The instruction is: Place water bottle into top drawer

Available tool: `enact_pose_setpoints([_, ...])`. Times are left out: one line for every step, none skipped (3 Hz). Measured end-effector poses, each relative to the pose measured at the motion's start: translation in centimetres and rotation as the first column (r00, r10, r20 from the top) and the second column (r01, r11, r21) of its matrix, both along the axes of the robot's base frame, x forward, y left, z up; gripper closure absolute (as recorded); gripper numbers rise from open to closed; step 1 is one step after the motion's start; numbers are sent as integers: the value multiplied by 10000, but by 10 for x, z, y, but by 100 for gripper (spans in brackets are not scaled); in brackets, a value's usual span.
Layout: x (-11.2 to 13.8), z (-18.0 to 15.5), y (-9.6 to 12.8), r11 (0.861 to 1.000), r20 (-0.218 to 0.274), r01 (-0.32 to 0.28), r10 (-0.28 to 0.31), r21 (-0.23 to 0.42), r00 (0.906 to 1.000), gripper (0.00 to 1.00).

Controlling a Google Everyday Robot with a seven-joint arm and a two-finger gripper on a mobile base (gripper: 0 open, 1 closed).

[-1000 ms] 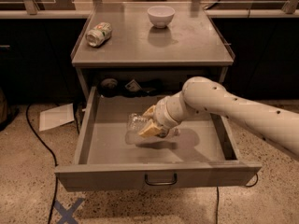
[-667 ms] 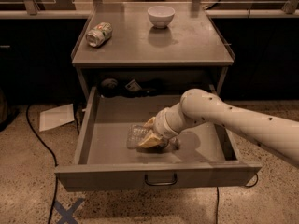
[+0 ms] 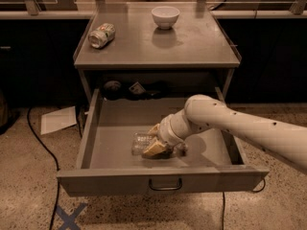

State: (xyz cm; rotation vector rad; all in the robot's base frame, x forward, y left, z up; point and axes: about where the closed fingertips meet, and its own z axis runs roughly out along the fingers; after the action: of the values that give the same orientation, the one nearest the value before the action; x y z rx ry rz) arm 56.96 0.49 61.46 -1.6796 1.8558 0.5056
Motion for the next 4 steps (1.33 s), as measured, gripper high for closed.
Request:
enact_pose_setpoints([0,0,0,10000,-1,-1,1,0,10000,67])
enact_pose_setpoints([0,0,0,10000,-1,-2,2,0,10000,43])
enact_pose_setpoints([0,0,0,10000,-2,-2,2,0,10000,20])
enact_pose_setpoints([0,0,0,10000,-2,-3,3,0,10000,0])
